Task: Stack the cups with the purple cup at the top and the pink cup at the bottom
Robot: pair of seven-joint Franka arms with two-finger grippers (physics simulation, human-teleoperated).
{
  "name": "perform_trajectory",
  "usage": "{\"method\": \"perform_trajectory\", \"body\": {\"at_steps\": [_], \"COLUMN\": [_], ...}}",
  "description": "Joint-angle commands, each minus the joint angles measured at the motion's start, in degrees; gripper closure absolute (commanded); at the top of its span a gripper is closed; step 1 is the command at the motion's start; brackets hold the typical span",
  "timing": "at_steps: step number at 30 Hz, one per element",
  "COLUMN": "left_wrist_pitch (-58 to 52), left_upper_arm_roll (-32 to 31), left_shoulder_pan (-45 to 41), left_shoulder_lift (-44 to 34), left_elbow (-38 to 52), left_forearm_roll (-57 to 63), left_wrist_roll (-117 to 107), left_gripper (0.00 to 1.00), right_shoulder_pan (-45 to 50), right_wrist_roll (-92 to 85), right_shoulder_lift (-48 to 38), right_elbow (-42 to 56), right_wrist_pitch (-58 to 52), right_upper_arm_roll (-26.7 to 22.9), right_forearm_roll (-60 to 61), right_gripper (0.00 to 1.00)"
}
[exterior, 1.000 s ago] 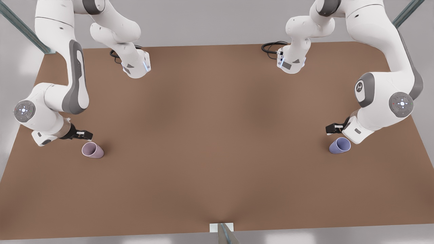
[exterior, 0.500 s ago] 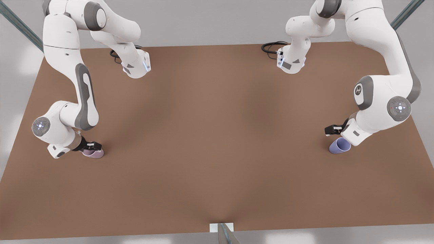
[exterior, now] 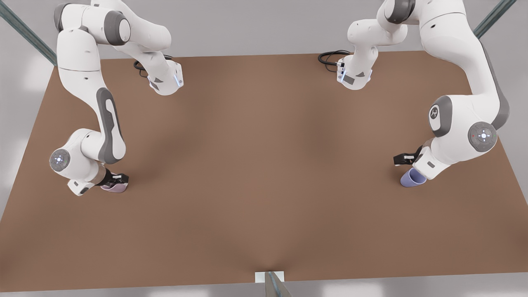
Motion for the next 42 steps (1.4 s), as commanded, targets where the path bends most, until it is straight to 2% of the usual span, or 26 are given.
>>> {"method": "perform_trajectory", "body": {"at_steps": [1,2,6,11,12,13,14,16,17,18,25,29,30,32,33,34,36,39,41,42], "left_wrist_pitch": [0.0,0.0,0.0,0.0,0.0,0.0,0.0,-0.1,-0.1,-0.1,-0.3,-0.3,-0.3,-0.3,-0.3,-0.2,-0.2,-0.2,-0.2,-0.2], "left_upper_arm_roll": [0.0,0.0,0.0,0.0,0.0,0.0,0.0,0.0,0.0,0.0,0.1,0.8,0.9,1.7,1.8,1.8,1.8,1.8,1.8,1.8], "left_shoulder_pan": [0.0,0.0,0.0,0.0,0.0,0.1,0.0,0.0,0.0,0.0,0.0,0.0,0.1,0.1,0.1,0.1,0.1,0.1,0.1,0.1], "left_shoulder_lift": [0.0,0.1,0.1,0.3,0.3,0.3,0.3,0.3,0.3,0.3,0.1,-0.1,-0.1,-0.1,0.0,0.0,0.0,0.0,0.0,0.0], "left_elbow": [0.0,0.0,0.0,0.0,0.0,0.0,0.0,0.0,0.0,0.0,0.1,0.1,0.1,0.2,0.2,0.2,0.2,0.1,0.2,0.2], "left_forearm_roll": [0.0,0.0,0.0,0.0,0.0,0.0,0.0,0.0,0.0,0.0,0.0,0.0,0.0,-0.2,-0.2,-0.2,-0.2,-0.2,-0.2,-0.2], "left_wrist_roll": [-0.4,-0.4,-0.3,-0.3,-0.2,-0.2,-0.3,-0.3,-0.2,-0.2,-0.3,0.2,0.3,0.5,0.5,0.5,0.5,0.5,0.5,0.5], "left_gripper": [0.0,0.0,0.0,0.0,0.0,0.0,0.0,0.0,0.0,0.0,0.0,0.0,0.0,0.0,0.0,0.0,0.0,0.0,0.0,0.0], "right_shoulder_pan": [0.0,0.2,0.3,0.2,0.1,0.0,0.2,0.2,0.2,0.2,0.4,1.9,4.2,8.8,9.1,12.1,18.5,29.1,34.3,36.3], "right_wrist_roll": [-5.3,-5.3,-5.3,-5.1,-5.3,-5.3,-5.3,-5.2,-5.4,-5.8,-6.2,2.5,6.4,17.4,24.5,29.7,38.2,51.5,59.3,61.0], "right_shoulder_lift": [0.2,0.7,1.3,1.7,2.0,2.4,2.7,2.8,2.8,2.8,-0.5,-2.6,-3.0,-2.7,-2.5,-1.5,3.0,13.0,24.1,28.4], "right_elbow": [-0.7,-0.7,-2.5,-2.6,-2.6,-2.4,-2.5,-2.4,-2.4,-2.4,-1.4,1.5,2.5,5.8,7.4,9.9,21.2,35.4,52.5,57.5], "right_wrist_pitch": [2.2,3.1,7.0,7.2,7.9,7.9,7.4,7.2,7.2,7.4,3.6,0.5,0.3,-3.4,-3.5,-4.5,-11.9,-15.3,-22.5,-25.2], "right_upper_arm_roll": [0.0,0.0,-0.1,-0.2,-0.2,-0.2,-0.2,-0.2,-0.2,-0.1,0.3,6.3,6.3,7.7,11.4,12.1,12.1,11.0,9.4,9.0], "right_forearm_roll": [0.2,0.2,0.1,0.1,0.1,0.1,0.1,0.1,0.1,-0.1,-0.4,-0.3,-0.4,-0.3,-0.6,-0.8,-1.6,-1.8,-1.6,-1.7], "right_gripper": [0.18,0.24,0.26,0.36,0.46,0.53,0.53,0.61,0.76,0.79,0.79,0.79,0.79,0.79,0.79,0.79,0.79,0.79,0.79,0.79]}}
